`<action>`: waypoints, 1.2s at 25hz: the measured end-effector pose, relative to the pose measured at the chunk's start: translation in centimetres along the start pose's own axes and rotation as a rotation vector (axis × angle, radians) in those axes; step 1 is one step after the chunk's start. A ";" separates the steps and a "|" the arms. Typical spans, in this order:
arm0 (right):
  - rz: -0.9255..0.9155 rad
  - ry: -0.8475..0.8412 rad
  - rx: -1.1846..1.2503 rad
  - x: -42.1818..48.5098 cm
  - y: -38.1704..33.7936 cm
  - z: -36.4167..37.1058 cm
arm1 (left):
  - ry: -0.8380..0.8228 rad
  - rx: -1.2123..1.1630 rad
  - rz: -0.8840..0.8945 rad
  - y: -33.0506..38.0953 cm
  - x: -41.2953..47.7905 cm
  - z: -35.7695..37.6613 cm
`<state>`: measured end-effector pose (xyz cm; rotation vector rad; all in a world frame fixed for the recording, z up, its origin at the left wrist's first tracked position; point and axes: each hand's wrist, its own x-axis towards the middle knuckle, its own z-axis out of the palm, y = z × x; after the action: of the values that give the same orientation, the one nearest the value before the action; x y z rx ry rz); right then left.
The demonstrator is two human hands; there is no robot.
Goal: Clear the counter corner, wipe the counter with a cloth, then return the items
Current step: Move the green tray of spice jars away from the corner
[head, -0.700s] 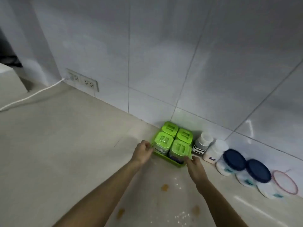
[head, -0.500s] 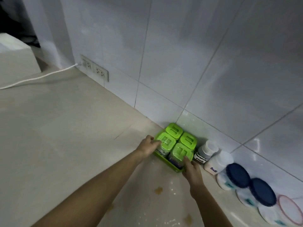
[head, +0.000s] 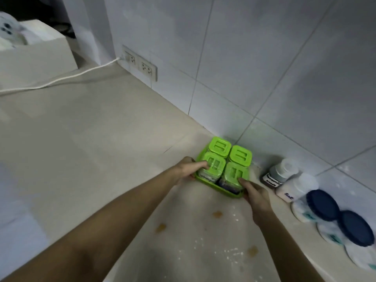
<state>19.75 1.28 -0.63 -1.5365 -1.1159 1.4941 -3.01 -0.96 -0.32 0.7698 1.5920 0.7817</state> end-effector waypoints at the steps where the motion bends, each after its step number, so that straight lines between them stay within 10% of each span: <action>1: -0.002 -0.012 -0.004 -0.3 -0.1 1.6 | 0.030 -0.012 -0.001 -0.5 -1.2 -1.7; 17: 0.067 -0.489 -0.114 -7.1 1.7 35.8 | 0.471 -0.175 -0.128 -12.7 -15.3 -32.0; 22: 0.016 -0.542 -0.227 -7.0 1.7 36.3 | 0.499 -0.154 -0.141 -13.8 -15.1 -32.4; 25: -0.166 -0.545 -0.455 -6.9 0.7 33.7 | 0.802 0.478 -0.184 -12.5 -14.6 -32.1; 30: -0.428 -0.337 -0.879 -4.4 -1.3 20.3 | 0.796 0.718 0.401 -4.9 -11.6 -26.7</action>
<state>-0.37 -3.87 0.63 -1.4257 -2.3460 1.0144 -28.10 -15.37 5.63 1.4387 2.5441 0.8562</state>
